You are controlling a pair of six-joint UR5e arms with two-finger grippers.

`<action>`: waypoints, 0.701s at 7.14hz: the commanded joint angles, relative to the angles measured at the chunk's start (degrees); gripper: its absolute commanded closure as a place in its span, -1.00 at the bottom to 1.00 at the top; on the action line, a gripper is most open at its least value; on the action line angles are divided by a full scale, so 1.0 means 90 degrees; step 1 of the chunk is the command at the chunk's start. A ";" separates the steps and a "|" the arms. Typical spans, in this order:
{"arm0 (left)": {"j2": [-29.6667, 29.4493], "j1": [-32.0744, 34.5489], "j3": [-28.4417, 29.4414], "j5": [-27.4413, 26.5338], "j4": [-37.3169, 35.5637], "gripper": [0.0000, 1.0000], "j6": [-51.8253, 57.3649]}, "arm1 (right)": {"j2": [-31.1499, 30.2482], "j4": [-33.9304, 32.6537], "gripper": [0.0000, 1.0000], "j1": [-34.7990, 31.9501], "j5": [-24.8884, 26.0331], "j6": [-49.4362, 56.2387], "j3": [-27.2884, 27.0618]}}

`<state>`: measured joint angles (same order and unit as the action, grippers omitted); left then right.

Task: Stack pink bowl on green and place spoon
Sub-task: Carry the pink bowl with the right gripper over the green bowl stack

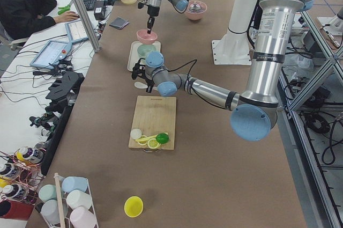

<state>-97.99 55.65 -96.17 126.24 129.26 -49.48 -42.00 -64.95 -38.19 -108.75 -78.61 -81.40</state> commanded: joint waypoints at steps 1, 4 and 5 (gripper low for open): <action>0.0000 0.0008 0.0002 -0.0003 0.0023 1.00 0.0000 | 0.0077 0.0478 1.00 0.0152 0.0257 -0.0328 0.0362; 0.0009 -0.0001 0.0002 -0.0003 0.0033 1.00 0.0000 | 0.0125 0.0478 1.00 0.0181 0.0267 -0.0338 0.0508; 0.0009 -0.0001 0.0012 -0.0003 0.0033 1.00 0.0000 | 0.0135 0.0469 1.00 0.0201 0.0286 -0.0338 0.0529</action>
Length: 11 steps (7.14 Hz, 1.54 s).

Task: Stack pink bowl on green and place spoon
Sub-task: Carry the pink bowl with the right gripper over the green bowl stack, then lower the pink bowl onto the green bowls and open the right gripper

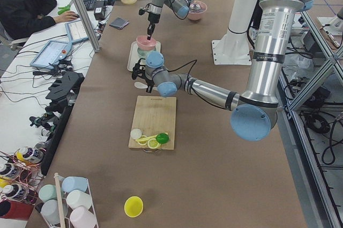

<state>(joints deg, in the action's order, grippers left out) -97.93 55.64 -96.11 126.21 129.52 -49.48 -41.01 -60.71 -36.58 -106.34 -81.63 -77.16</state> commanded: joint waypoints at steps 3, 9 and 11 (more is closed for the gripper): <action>0.0003 0.0000 0.0005 0.0000 0.0004 1.00 0.0010 | 0.0026 0.0007 1.00 0.0061 0.0077 -0.0003 0.0068; 0.0022 0.0000 0.0054 0.0000 0.0033 1.00 0.0010 | -0.0003 0.0007 -1.00 0.0051 0.0087 -0.0022 0.0048; 0.0013 0.0000 0.0025 0.0010 0.0033 1.00 -0.0010 | -0.0013 0.0017 -1.00 0.0051 0.0077 -0.0178 -0.0010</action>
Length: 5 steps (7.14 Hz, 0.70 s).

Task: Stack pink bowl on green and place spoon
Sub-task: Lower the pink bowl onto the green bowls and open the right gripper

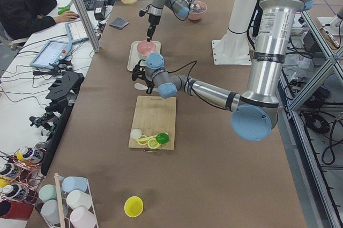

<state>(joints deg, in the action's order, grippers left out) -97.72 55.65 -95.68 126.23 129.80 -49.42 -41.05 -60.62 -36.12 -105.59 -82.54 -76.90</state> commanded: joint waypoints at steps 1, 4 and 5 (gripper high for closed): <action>-0.0108 -0.0021 -0.0032 0.0008 -0.0018 1.00 -0.0248 | -0.0019 -0.0021 -1.00 -0.0029 -0.0035 -0.0087 -0.0165; -0.1102 -0.0079 -0.0072 0.0289 -0.0067 1.00 -0.1934 | -0.0339 -0.0090 -1.00 -0.0739 -0.1056 0.0068 -0.0371; -0.1424 -0.0225 -0.0139 0.0281 -0.0328 1.00 -0.2288 | -0.0631 -0.0100 -1.00 -0.1061 -0.1448 0.0495 -0.0526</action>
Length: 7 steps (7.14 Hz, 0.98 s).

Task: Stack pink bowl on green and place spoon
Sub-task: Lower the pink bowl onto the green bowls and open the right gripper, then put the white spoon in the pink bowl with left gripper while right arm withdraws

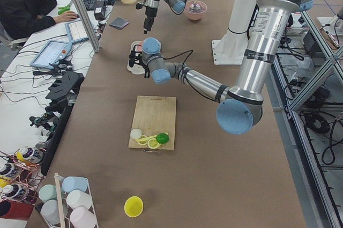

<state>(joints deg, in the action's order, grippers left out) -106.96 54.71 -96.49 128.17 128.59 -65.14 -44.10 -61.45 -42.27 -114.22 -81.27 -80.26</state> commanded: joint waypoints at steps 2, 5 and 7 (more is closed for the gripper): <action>-0.1353 -0.0510 -0.0275 -0.0042 -0.1712 1.00 -0.0809 | -0.0889 -0.0008 -1.00 -0.0926 -0.1105 0.1379 -0.0339; -0.1873 -0.1360 -0.0120 -0.1075 -0.2049 1.00 -0.0974 | -0.1446 -0.0008 -1.00 -0.1541 -0.1575 0.2853 -0.0320; -0.2226 -0.1517 0.0251 -0.1233 -0.2110 1.00 -0.0975 | -0.1730 -0.0008 -1.00 -0.1923 -0.1937 0.3530 -0.0291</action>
<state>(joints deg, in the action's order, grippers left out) -125.24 42.09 -95.84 118.15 110.00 -73.80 -58.12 -61.52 -57.61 -129.92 -52.98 -82.98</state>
